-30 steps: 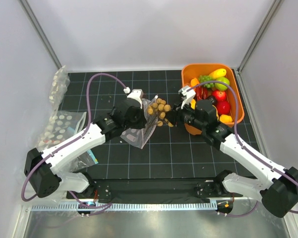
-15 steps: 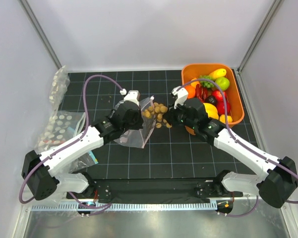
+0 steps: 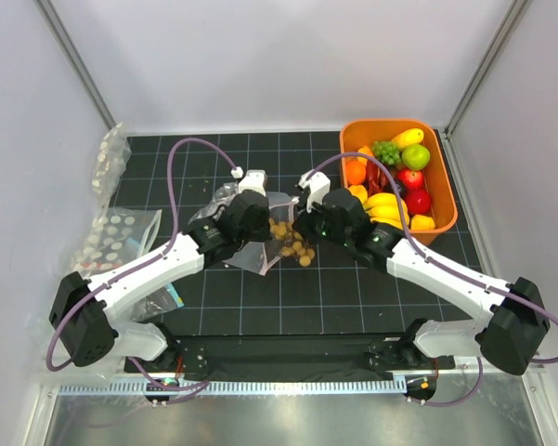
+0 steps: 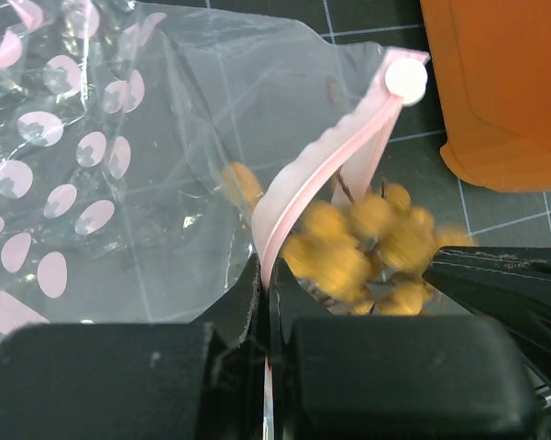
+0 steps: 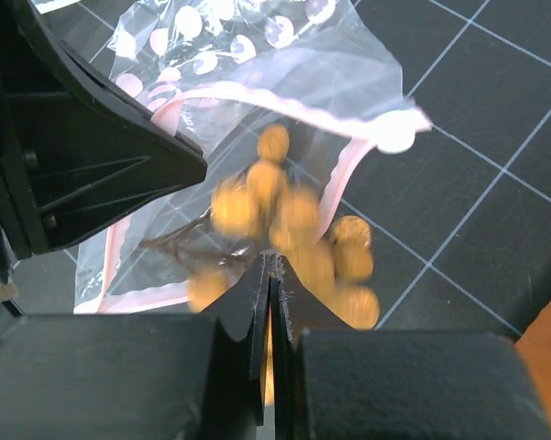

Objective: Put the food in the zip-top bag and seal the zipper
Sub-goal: Place the fake fruit in the zipper food storage bag.

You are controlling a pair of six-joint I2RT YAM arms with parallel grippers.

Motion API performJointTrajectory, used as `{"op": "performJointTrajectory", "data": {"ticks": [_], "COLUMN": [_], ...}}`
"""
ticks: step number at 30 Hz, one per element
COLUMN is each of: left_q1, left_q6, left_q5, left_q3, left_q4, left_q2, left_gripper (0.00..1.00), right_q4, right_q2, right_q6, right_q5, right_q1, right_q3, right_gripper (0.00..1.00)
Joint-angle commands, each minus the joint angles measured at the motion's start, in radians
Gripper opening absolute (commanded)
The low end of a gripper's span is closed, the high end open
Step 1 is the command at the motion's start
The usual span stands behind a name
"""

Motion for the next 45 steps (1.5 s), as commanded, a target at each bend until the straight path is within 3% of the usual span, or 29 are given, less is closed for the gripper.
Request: {"op": "performJointTrajectory", "data": {"ticks": [1,8,15,19,21,27,30,34,40,45], "left_q1": [-0.003,-0.003,-0.003,-0.003,-0.003,-0.003,-0.003,-0.003,-0.003,-0.003], "left_q6": [0.016,0.016,0.038,0.045,0.045,0.041,0.047,0.047,0.041,0.041], "left_q5": [-0.007,0.012,-0.027,-0.099,-0.113,-0.084,-0.077,-0.092,-0.089,-0.092], "left_q3": [0.002,0.005,0.005,-0.010,-0.023,-0.030,-0.030,-0.039,-0.067,-0.078], "left_q4": [0.074,0.083,0.089,0.106,0.121,0.147,0.147,0.149,0.164,0.172], "left_q2": [0.011,0.036,0.074,0.091,0.097,0.123,0.134,0.137,0.148,0.178], "left_gripper": [0.00,0.00,0.00,0.00,0.00,0.00,0.00,0.00,0.00,0.00], "right_q4": [0.018,0.017,0.037,0.028,0.009,0.058,0.156,0.144,0.316,0.356], "right_q2": [-0.007,0.002,-0.076,-0.075,-0.061,-0.038,0.000,0.080,0.114,0.169], "right_q6": [-0.008,0.008,0.073,0.214,0.288,0.514,0.497,0.489,0.586,0.566], "right_q5": [0.016,0.021,0.137,0.218,0.280,0.252,0.212,0.228,0.186,0.160], "right_q1": [0.003,0.004,-0.008,-0.028,-0.029,-0.029,-0.029,-0.029,-0.028,-0.028], "right_q3": [0.045,0.049,0.006,-0.036,-0.053,-0.159,-0.216,-0.205,-0.306,-0.288], "right_gripper": [0.07,0.14,0.75,0.93,0.96,0.98,0.98,1.00,1.00,1.00]}}
